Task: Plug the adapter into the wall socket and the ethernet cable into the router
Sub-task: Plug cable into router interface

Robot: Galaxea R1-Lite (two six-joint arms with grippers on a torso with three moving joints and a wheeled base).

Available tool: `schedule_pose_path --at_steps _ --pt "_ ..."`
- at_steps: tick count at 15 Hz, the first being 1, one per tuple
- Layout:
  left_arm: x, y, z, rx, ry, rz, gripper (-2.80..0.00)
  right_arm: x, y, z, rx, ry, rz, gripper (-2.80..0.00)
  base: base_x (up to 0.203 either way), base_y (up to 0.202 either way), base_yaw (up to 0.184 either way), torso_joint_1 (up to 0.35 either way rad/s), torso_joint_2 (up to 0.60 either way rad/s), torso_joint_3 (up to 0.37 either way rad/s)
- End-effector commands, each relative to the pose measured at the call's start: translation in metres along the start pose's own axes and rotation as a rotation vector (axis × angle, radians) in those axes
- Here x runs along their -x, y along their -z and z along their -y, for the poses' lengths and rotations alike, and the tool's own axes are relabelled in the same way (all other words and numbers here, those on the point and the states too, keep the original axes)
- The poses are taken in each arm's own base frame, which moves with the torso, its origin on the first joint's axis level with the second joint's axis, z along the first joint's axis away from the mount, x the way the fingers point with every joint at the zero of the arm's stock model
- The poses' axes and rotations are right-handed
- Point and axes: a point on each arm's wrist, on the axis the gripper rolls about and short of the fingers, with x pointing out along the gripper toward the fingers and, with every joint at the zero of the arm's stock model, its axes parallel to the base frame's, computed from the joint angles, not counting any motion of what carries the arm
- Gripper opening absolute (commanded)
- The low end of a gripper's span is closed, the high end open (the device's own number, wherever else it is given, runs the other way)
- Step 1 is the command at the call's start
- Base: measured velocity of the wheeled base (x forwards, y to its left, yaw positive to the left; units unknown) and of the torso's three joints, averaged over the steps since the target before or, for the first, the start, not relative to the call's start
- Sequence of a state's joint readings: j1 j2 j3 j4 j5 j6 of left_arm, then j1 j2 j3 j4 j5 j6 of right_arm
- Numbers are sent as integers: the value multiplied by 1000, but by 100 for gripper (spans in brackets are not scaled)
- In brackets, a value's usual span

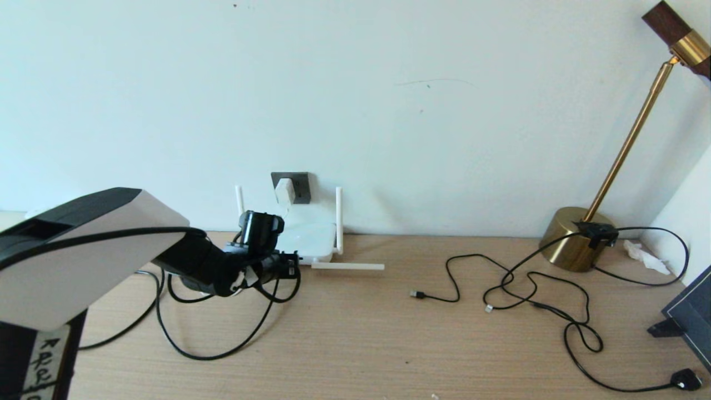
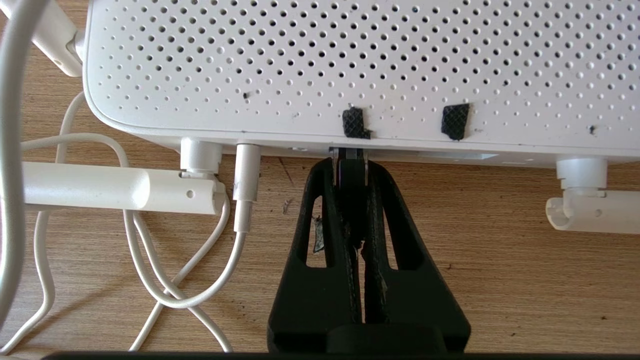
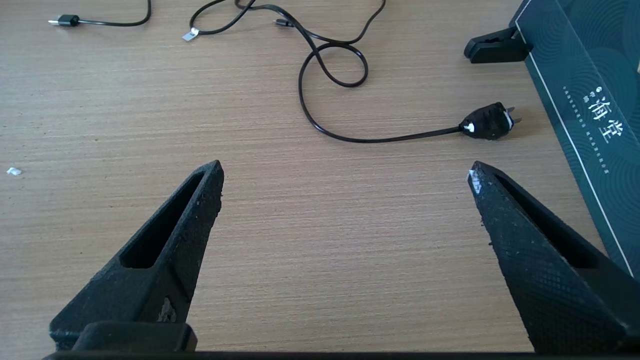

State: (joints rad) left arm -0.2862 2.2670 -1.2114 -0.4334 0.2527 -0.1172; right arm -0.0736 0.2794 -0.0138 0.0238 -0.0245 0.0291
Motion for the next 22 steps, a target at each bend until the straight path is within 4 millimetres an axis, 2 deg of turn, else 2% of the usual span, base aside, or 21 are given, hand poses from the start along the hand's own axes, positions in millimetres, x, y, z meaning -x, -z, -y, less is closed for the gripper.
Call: schedule_pose_path --at_steps 1,15,22 --pt "-2 -2 0 2 -2 4 -280 0 0 0 0 0 -2 0 0 0 0 0 0 0" --pt "-8 -2 2 1 -3 0 -280 0 0 0 -3 0 -2 0 0 0 0 0 0 0" --pt "-12 -16 -3 -5 -14 -64 -280 0 0 0 -8 0 -2 0 0 0 0 0 0 0"
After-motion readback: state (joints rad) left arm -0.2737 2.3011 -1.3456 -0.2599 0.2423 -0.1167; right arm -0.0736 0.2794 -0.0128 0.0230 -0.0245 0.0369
